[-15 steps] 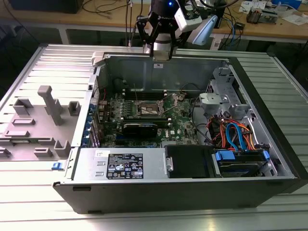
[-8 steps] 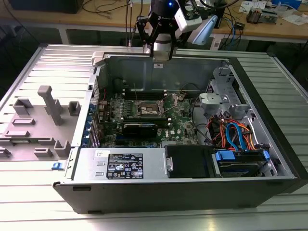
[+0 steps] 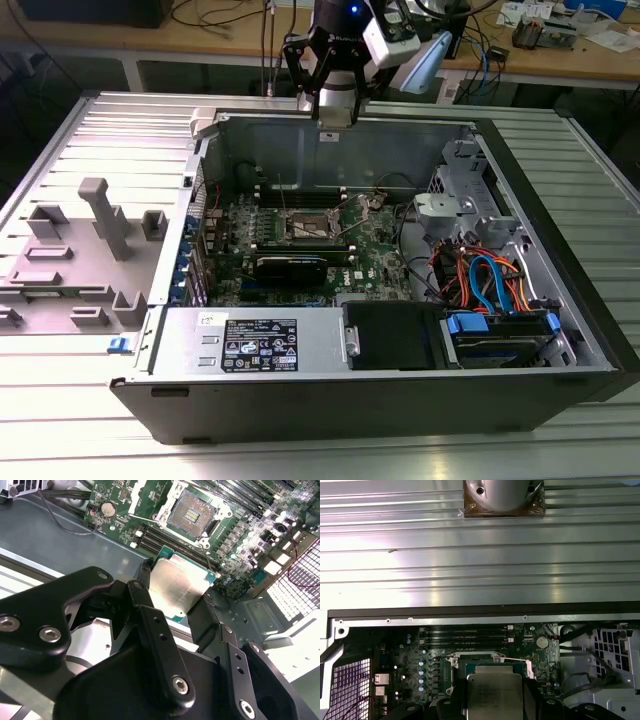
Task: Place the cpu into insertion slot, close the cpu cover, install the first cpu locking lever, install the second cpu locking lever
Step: 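Place the cpu into insertion slot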
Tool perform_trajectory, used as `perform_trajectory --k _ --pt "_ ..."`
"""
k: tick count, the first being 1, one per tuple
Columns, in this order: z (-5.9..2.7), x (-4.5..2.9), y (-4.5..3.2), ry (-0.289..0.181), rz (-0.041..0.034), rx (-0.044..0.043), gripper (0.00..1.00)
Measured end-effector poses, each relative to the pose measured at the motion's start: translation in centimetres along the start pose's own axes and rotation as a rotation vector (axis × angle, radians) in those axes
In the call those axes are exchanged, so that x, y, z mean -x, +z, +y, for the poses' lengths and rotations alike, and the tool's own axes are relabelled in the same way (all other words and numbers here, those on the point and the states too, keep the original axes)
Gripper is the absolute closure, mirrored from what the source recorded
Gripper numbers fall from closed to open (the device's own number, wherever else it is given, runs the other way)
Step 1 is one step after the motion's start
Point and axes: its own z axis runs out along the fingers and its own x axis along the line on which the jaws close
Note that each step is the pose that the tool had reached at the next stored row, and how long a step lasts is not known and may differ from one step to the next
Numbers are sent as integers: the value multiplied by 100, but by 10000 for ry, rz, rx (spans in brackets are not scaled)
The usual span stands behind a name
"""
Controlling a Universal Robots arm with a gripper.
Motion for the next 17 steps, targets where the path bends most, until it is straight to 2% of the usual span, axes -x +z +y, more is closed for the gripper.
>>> perform_trajectory --k 17 --pt "-61 1 -5 0 0 0 46"
